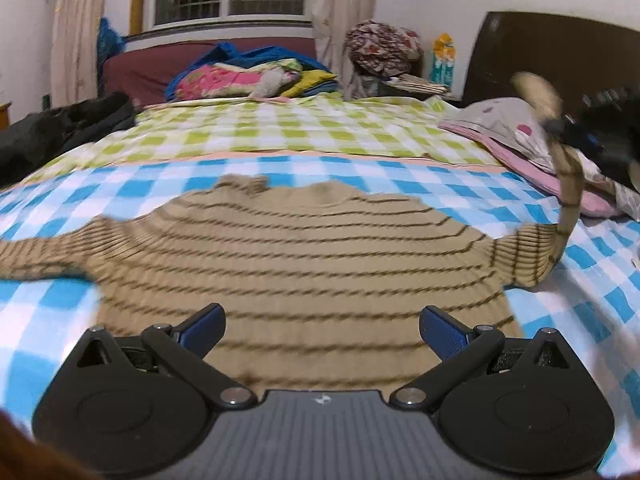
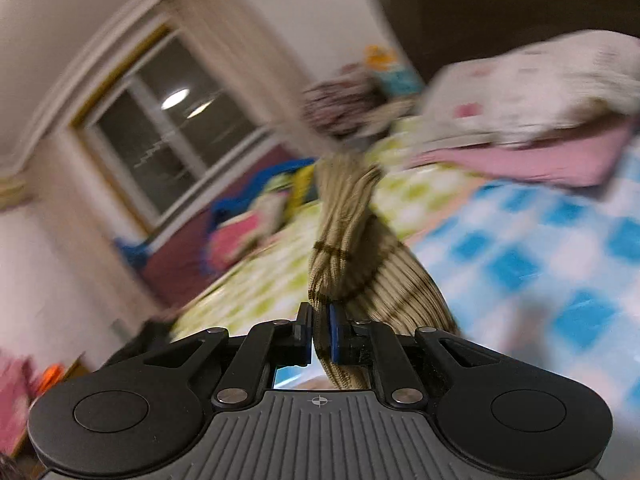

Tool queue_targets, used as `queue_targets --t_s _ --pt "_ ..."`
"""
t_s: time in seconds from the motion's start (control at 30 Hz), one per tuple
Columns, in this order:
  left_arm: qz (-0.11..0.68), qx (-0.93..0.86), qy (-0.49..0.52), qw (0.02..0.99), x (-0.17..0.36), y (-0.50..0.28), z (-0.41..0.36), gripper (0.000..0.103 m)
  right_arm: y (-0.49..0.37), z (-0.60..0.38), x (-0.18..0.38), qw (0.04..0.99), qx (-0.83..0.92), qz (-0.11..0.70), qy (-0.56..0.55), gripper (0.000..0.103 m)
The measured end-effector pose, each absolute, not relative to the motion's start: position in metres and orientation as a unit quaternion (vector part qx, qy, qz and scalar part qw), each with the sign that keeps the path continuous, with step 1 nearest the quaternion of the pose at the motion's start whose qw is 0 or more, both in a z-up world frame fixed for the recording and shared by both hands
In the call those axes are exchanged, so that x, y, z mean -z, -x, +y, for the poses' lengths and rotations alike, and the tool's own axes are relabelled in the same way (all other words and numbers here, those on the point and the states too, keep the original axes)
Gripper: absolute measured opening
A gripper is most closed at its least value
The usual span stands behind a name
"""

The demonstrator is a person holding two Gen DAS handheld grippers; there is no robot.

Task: Fold small clothes
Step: 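Carry the held sleeve across the sweater body and lay it down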

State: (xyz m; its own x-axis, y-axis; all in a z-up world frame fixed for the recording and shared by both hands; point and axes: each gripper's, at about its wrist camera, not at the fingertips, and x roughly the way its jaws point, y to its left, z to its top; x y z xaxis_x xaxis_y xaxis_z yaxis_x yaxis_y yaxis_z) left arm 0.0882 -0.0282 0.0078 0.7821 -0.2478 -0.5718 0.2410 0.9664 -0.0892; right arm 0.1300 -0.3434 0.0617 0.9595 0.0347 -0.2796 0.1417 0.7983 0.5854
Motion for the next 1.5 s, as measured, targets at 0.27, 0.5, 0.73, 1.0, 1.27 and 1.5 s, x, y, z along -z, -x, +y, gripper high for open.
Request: queue_targets --t_s 0.27,0.5,0.73,1.0,1.27,1.5 --pt "0.293 0.087 0.044 0.951 -0.006 -0.059 0.062 0.103 -0.188 -0.146 -0.055 0.955 -0.096 0.232 -0.155 0.009" --pt "0.296 0.072 0.077 0.949 0.005 -0.06 0.113 0.103 -0.19 -0.038 0.018 0.938 -0.131 0.321 0.007 0.009" --pt "0.284 0.077 0.087 0.952 0.003 -0.06 0.131 0.103 -0.18 -0.009 0.027 0.932 -0.138 0.323 0.091 0.014" --pt "0.28 0.073 0.097 0.952 0.002 -0.06 0.14 0.103 -0.194 0.005 0.028 0.93 -0.156 0.313 0.114 0.02" --pt "0.276 0.07 0.102 0.953 0.001 -0.057 0.144 0.103 -0.184 0.025 0.029 0.92 -0.185 0.302 0.168 0.02" --pt "0.274 0.065 0.109 0.953 0.001 -0.059 0.149 0.103 -0.197 0.017 0.026 0.93 -0.156 0.306 0.127 0.011"
